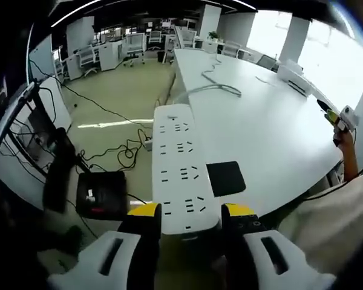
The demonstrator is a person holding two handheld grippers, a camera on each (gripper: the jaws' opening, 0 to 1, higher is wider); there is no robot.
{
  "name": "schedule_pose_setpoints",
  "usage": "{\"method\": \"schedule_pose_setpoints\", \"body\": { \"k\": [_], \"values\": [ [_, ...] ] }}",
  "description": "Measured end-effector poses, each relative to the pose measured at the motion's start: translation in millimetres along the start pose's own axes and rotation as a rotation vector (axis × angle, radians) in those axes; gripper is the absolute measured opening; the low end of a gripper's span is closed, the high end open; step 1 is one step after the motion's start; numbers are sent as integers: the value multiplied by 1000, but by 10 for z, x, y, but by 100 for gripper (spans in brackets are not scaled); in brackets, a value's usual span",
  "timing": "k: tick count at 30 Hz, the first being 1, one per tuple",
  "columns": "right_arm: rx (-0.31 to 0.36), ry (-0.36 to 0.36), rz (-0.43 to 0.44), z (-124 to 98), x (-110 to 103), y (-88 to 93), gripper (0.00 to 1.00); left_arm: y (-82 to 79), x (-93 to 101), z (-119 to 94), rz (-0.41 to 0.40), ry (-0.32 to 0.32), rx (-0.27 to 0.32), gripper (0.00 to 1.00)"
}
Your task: Pick up the power strip scattered on the table, fix it on the side mounting bracket of the table, and press the switch
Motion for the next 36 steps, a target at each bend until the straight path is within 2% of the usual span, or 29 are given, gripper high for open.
{"method": "schedule_pose_setpoints", "body": {
  "k": [12, 25, 36],
  "values": [
    [-11, 15, 15, -15, 17, 44, 45, -22, -52, 2, 7, 38, -8, 43],
    [-8, 26, 19, -3, -31, 29, 45, -13, -119, 32, 29, 62, -64, 42],
    [-15, 26, 18, 24, -51, 36, 44, -27, -132, 37, 99, 68, -104, 39]
  ]
}}
Point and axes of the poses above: the point that each gripper's makers call its tool centre point, and the gripper's own axes: z roughly forward along the fingers, x roughly to its right, y roughly out of its underside, the point moved 10 cm from there along -z, roughly backward along the fingers, and after that the axes turned 11 degrees about y, right-handed, at the moved point
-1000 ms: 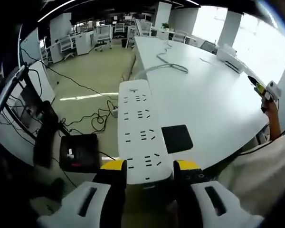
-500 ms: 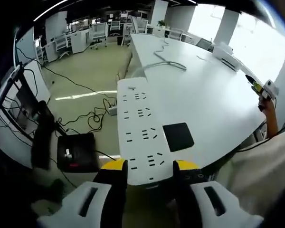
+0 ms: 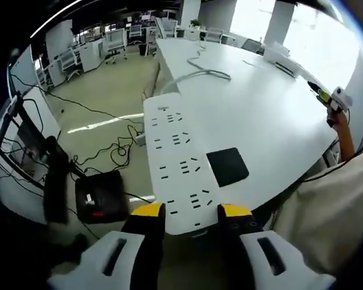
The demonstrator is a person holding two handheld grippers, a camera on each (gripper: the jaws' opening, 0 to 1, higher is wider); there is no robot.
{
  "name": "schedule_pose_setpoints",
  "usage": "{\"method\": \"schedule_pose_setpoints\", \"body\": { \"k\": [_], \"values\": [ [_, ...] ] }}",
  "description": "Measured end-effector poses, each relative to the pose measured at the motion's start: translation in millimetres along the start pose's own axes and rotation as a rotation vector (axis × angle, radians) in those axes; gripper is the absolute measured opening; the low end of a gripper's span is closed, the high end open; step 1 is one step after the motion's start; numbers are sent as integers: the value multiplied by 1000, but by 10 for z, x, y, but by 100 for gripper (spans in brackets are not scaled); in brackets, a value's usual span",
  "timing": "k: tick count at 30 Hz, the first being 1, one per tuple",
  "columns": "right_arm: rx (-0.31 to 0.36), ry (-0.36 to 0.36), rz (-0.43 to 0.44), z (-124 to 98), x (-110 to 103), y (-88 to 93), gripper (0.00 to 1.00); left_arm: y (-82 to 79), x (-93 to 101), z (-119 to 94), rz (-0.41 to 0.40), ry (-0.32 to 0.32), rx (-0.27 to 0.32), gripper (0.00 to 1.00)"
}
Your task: Pick up the power strip scattered on the table, fix it on the side mounting bracket of the table, and press the switch
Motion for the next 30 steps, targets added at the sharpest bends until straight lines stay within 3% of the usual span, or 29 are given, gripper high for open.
{"method": "schedule_pose_setpoints", "body": {
  "k": [7, 19, 30],
  "values": [
    [-5, -2, 1, 19, -9, 15, 44, -37, 0, 14, 21, 11, -31, 39],
    [-9, -7, 12, 47, -5, 59, 43, -150, -5, 53, -15, 1, -139, 39],
    [-14, -1, 2, 27, 40, 22, 42, -175, -13, 56, -17, 1, -175, 39]
  ]
}}
Point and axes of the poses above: the point that each gripper's makers call its tool centre point, and the gripper's own axes: z roughly forward along the fingers, x roughly to its right, y roughly out of its underside, the point moved 10 cm from there along -z, roughly backward along the fingers, and after that the axes turned 11 degrees about y, right-handed, at the moved point
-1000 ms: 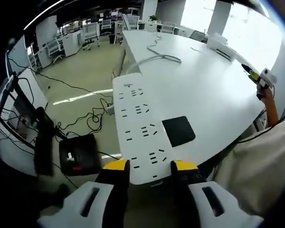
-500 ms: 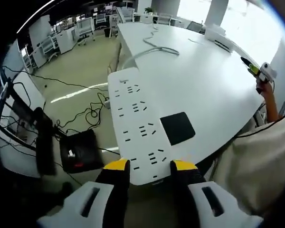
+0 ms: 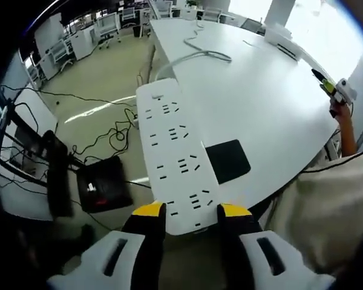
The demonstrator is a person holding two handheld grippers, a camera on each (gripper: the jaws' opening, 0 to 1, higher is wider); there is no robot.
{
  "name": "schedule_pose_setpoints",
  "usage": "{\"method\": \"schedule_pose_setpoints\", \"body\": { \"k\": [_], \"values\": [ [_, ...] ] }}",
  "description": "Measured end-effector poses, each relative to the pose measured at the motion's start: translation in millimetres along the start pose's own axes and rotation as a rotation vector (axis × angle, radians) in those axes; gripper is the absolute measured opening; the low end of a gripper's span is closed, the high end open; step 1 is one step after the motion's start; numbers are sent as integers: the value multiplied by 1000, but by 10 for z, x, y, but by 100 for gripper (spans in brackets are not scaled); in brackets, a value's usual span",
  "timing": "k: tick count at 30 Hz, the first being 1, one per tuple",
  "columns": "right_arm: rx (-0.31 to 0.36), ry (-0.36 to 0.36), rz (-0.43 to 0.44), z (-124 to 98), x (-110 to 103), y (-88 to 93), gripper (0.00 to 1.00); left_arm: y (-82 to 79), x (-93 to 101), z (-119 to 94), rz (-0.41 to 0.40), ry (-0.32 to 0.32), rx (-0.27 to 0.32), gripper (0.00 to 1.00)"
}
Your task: Pick up the power strip scattered on the table, fix it on the side mounting bracket of the table, and press the switch
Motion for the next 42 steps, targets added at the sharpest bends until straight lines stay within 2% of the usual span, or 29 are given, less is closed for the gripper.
{"method": "schedule_pose_setpoints", "body": {
  "k": [12, 19, 36, 42],
  "values": [
    [0, -18, -4, 18, -44, -10, 32, -6, 0, 0, -8, -4, -10, 39],
    [4, -32, -6, 21, -53, -16, 25, -31, -3, 4, -2, -2, -35, 38],
    [-5, -60, -14, 95, -54, -18, 17, -58, 8, 15, -1, 0, -63, 38],
    [-7, -66, -14, 109, -41, -20, 7, -58, 2, 15, 1, 3, -64, 38]
  ]
}}
Point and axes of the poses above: the point that each gripper's makers call its tool centre point, and the gripper's own axes: z roughly forward along the fingers, x roughly to its right, y roughly out of its underside, the point moved 10 cm from there along -z, roughly backward along the fingers, and after that the axes turned 11 degrees about y, right-handed, at the moved point
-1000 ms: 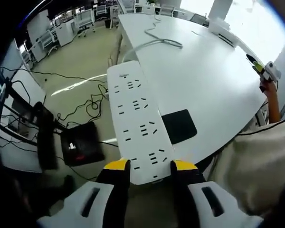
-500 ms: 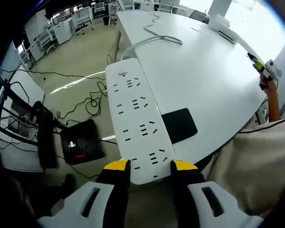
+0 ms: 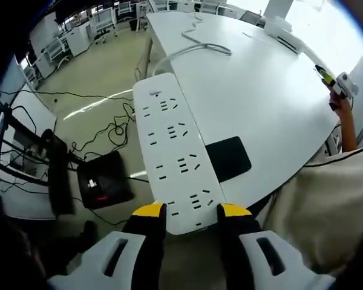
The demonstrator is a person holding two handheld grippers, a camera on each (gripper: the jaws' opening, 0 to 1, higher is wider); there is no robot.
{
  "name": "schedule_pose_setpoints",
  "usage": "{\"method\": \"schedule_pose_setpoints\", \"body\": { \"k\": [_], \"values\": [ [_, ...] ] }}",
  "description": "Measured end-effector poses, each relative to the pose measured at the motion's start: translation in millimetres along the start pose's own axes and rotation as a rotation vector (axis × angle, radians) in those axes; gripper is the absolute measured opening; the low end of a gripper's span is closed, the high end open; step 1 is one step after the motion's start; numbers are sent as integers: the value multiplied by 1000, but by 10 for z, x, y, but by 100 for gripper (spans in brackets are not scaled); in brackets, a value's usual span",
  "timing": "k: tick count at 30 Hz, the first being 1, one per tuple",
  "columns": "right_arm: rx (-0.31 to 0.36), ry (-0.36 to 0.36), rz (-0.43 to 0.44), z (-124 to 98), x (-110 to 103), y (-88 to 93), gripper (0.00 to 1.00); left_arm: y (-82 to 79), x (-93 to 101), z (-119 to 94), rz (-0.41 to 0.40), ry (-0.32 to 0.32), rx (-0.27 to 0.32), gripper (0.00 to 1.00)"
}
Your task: Pick up the power strip scattered on the table, fix it on the side mounting bracket of the table, and press the switch
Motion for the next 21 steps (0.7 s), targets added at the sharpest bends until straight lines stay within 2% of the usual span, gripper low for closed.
{"method": "schedule_pose_setpoints", "body": {
  "k": [5, 21],
  "values": [
    [5, -2, 1, 11, 5, -18, 0, 1, -1, 0, 2, 1, 1, 38],
    [28, 14, 39, 24, -37, 21, 0, -18, -10, -3, 12, 4, -19, 37]
  ]
}}
Point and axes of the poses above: the point that each gripper's makers call its tool centre point, and the gripper's own axes: z roughly forward along the fingers, x roughly to its right, y roughly out of its underside, the point moved 10 cm from there along -z, roughly backward along the fingers, and after that the axes turned 11 degrees about y, right-handed, at the moved point
